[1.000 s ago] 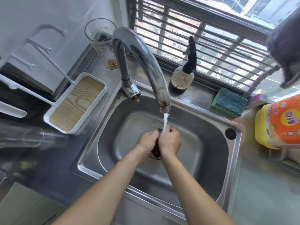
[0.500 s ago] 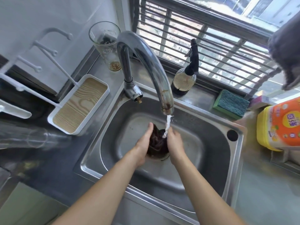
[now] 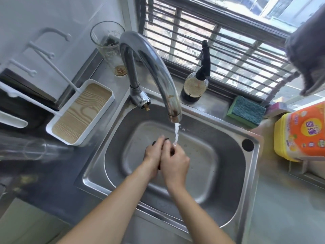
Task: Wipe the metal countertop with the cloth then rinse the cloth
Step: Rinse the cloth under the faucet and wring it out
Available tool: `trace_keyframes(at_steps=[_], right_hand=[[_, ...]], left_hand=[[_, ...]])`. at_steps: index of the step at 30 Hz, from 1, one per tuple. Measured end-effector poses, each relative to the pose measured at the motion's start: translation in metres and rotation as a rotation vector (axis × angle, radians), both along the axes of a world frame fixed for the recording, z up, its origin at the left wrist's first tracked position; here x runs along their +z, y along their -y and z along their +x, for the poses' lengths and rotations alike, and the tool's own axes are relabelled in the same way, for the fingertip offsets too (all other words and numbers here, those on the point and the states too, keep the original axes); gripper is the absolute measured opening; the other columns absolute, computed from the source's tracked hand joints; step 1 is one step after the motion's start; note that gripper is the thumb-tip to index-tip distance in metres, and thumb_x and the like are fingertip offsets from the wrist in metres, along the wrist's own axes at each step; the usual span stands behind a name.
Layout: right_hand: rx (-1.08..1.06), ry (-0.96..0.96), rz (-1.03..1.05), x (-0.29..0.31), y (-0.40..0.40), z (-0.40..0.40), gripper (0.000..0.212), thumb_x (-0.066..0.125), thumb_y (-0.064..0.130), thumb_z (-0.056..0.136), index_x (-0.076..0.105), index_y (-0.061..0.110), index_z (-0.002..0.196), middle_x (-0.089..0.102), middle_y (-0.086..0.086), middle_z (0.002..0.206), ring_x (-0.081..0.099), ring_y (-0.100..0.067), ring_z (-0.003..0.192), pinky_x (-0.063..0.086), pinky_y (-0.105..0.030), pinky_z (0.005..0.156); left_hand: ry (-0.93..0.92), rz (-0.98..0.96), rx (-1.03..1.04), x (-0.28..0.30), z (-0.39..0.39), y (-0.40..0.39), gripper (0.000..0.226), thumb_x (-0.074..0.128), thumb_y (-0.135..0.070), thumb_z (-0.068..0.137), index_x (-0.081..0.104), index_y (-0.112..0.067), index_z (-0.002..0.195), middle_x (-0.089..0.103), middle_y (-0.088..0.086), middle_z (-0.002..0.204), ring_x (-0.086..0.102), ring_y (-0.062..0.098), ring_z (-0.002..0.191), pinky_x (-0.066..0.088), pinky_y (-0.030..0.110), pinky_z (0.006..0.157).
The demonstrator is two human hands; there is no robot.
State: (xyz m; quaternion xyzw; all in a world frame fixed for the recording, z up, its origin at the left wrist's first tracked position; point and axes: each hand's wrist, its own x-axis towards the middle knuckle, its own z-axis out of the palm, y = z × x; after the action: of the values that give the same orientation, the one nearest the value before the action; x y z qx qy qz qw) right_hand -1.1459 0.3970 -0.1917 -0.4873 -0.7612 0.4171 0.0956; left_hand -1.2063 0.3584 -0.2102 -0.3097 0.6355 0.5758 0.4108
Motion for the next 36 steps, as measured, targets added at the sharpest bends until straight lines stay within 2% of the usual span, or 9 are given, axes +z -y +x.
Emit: trace_keyframes(at_steps=[4, 8, 12, 17, 21, 26, 29, 33, 36], right_hand=[[-0.224, 0.134, -0.309, 0.000, -0.049, -0.026, 0.030, 0.052, 0.028, 0.097, 0.066, 0.011, 0.076, 0.074, -0.015, 0.091, 0.063, -0.038, 0.092, 0.039, -0.035, 0.071], [0.031, -0.048, -0.055, 0.010, 0.012, -0.007, 0.033, 0.048, 0.043, 0.091, 0.054, 0.021, 0.067, 0.068, -0.008, 0.070, 0.057, -0.023, 0.069, 0.030, -0.033, 0.062], [-0.024, 0.135, -0.126, -0.002, -0.016, -0.017, 0.034, 0.052, 0.036, 0.097, 0.070, 0.012, 0.081, 0.074, -0.016, 0.087, 0.065, -0.036, 0.086, 0.044, -0.038, 0.069], [-0.100, 0.096, -0.192, 0.004, -0.028, -0.026, 0.037, 0.045, 0.037, 0.101, 0.070, 0.013, 0.085, 0.074, -0.016, 0.093, 0.064, -0.039, 0.092, 0.040, -0.038, 0.072], [0.103, 0.030, 0.002, 0.014, 0.008, -0.010, 0.042, 0.042, 0.045, 0.098, 0.073, 0.017, 0.094, 0.076, -0.012, 0.090, 0.066, -0.034, 0.088, 0.041, -0.039, 0.071], [-0.065, 0.222, -0.290, -0.010, -0.057, -0.036, 0.036, 0.053, 0.045, 0.100, 0.068, 0.013, 0.101, 0.073, -0.014, 0.107, 0.064, -0.036, 0.109, 0.045, -0.036, 0.085], [-0.248, 0.037, -0.393, -0.015, -0.056, -0.034, 0.033, 0.061, 0.051, 0.093, 0.060, 0.018, 0.097, 0.069, -0.002, 0.096, 0.065, -0.028, 0.100, 0.048, -0.037, 0.089], [-0.216, -0.185, -0.527, -0.010, -0.042, -0.016, 0.032, 0.062, 0.056, 0.080, 0.065, 0.026, 0.090, 0.072, 0.003, 0.090, 0.068, -0.020, 0.091, 0.055, -0.039, 0.086], [-0.144, -0.215, -0.471, -0.008, -0.035, -0.002, 0.022, 0.063, 0.039, 0.088, 0.071, 0.027, 0.104, 0.074, -0.001, 0.102, 0.068, -0.020, 0.101, 0.054, -0.042, 0.096]], left_hand=[[-0.022, 0.029, -0.054, 0.003, 0.021, -0.009, 0.030, 0.069, -0.043, 0.076, 0.073, -0.015, 0.065, 0.068, -0.003, 0.054, 0.065, 0.014, 0.047, 0.045, 0.020, 0.042], [-0.052, -0.019, 0.055, 0.001, -0.014, -0.001, 0.033, 0.072, -0.039, 0.080, 0.070, -0.010, 0.067, 0.069, 0.006, 0.069, 0.064, 0.021, 0.065, 0.055, 0.033, 0.068], [-0.030, 0.012, 0.022, 0.002, 0.004, -0.001, 0.032, 0.072, -0.032, 0.082, 0.069, -0.011, 0.057, 0.065, -0.001, 0.055, 0.061, 0.013, 0.045, 0.046, 0.021, 0.044], [-0.112, 0.040, -0.045, 0.020, -0.005, -0.014, 0.030, 0.067, -0.038, 0.070, 0.069, -0.017, 0.049, 0.062, -0.002, 0.054, 0.057, 0.018, 0.053, 0.046, 0.027, 0.058], [-0.088, -0.019, 0.045, 0.011, -0.015, -0.002, 0.029, 0.066, -0.029, 0.085, 0.066, -0.011, 0.062, 0.064, -0.001, 0.058, 0.059, 0.020, 0.060, 0.047, 0.025, 0.055], [0.057, 0.072, -0.059, 0.006, 0.012, -0.001, 0.031, 0.060, -0.047, 0.093, 0.070, -0.018, 0.099, 0.073, 0.009, 0.093, 0.067, 0.025, 0.076, 0.049, 0.024, 0.051], [0.090, 0.108, -0.007, 0.007, 0.004, 0.001, 0.044, 0.056, -0.053, 0.095, 0.070, -0.016, 0.114, 0.074, 0.009, 0.101, 0.068, 0.024, 0.076, 0.045, 0.021, 0.046], [0.270, 0.256, -0.021, 0.006, -0.001, 0.008, 0.061, 0.042, -0.063, 0.098, 0.071, -0.015, 0.121, 0.076, 0.015, 0.115, 0.072, 0.034, 0.102, 0.061, 0.051, 0.079], [0.258, 0.337, -0.090, 0.006, -0.005, 0.015, 0.057, 0.050, -0.062, 0.096, 0.073, -0.014, 0.117, 0.078, 0.013, 0.108, 0.077, 0.029, 0.088, 0.062, 0.048, 0.063]])
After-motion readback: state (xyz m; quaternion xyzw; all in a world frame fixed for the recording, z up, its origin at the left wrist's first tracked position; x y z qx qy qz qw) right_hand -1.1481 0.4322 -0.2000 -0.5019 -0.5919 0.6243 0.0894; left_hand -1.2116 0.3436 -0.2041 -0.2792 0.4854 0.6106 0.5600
